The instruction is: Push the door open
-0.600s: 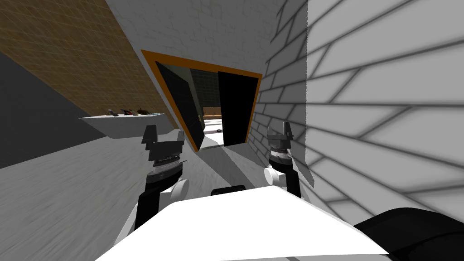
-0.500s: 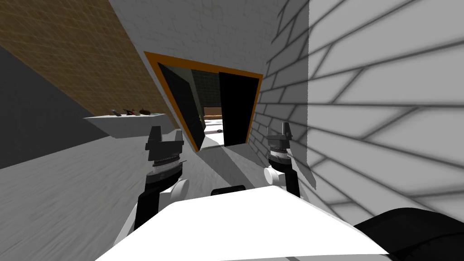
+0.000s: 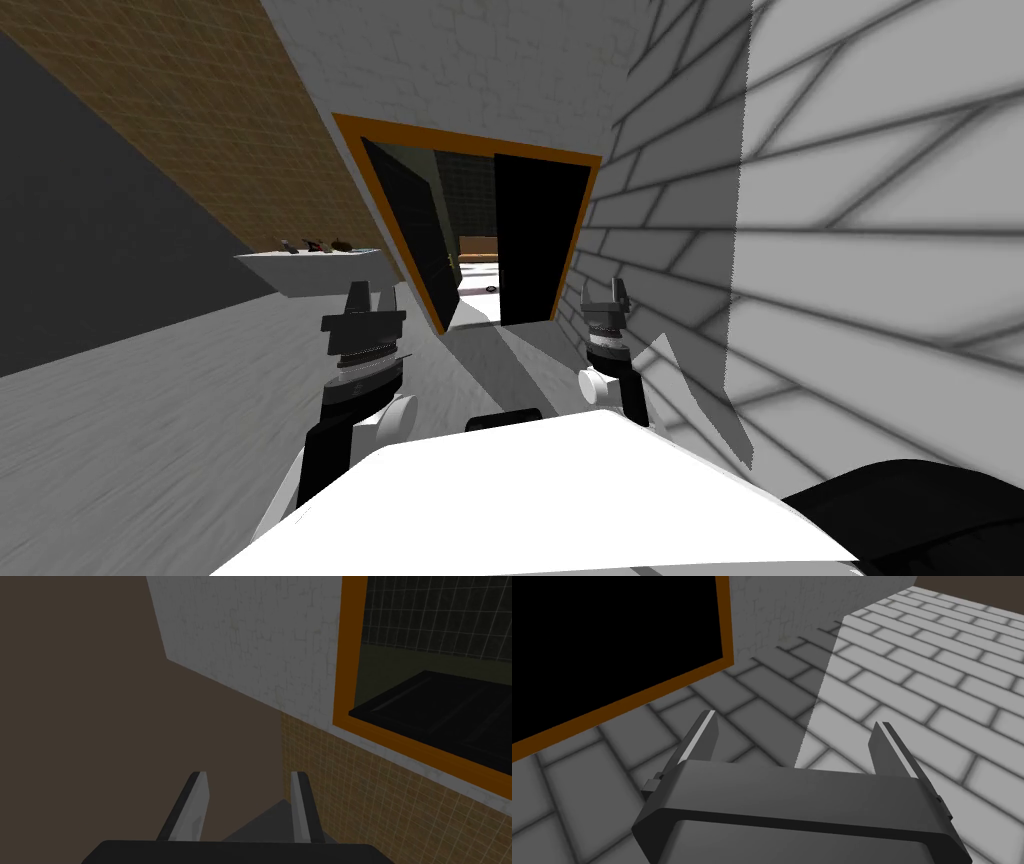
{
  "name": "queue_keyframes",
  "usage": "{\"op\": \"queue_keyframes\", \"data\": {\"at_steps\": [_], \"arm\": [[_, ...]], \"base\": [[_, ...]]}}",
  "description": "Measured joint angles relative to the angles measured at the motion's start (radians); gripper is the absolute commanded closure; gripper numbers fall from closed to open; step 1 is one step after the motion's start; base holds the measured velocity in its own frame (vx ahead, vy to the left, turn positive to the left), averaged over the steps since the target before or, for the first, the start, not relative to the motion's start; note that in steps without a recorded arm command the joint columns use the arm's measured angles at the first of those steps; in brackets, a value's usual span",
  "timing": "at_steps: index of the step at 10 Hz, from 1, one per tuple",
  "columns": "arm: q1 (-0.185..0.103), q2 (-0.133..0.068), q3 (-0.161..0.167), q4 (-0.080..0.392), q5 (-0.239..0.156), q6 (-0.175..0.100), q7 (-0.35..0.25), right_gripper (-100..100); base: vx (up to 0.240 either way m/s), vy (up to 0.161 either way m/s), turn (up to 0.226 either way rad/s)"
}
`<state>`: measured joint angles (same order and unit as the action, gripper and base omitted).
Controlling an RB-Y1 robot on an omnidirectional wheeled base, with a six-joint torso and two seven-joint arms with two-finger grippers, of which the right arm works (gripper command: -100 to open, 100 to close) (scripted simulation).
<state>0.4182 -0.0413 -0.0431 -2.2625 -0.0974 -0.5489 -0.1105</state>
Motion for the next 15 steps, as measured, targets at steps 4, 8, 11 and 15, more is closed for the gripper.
{"op": "queue_keyframes", "data": {"at_steps": [4, 8, 11, 15], "arm": [[-0.017, -0.016, 0.005, 0.085, -0.045, -0.029, -0.057, -100], [-0.042, -0.025, 0.010, 0.170, -0.090, -0.045, -0.113, -100], [-0.050, -0.036, 0.008, 0.227, -0.124, -0.064, -0.157, -100], [-0.075, -0.044, 0.009, 0.319, -0.168, -0.091, -0.212, -100]], "base": [[0.101, -0.004, 0.105], [0.119, -0.018, 0.127], [0.094, -0.007, 0.111], [0.092, -0.012, 0.113]]}}
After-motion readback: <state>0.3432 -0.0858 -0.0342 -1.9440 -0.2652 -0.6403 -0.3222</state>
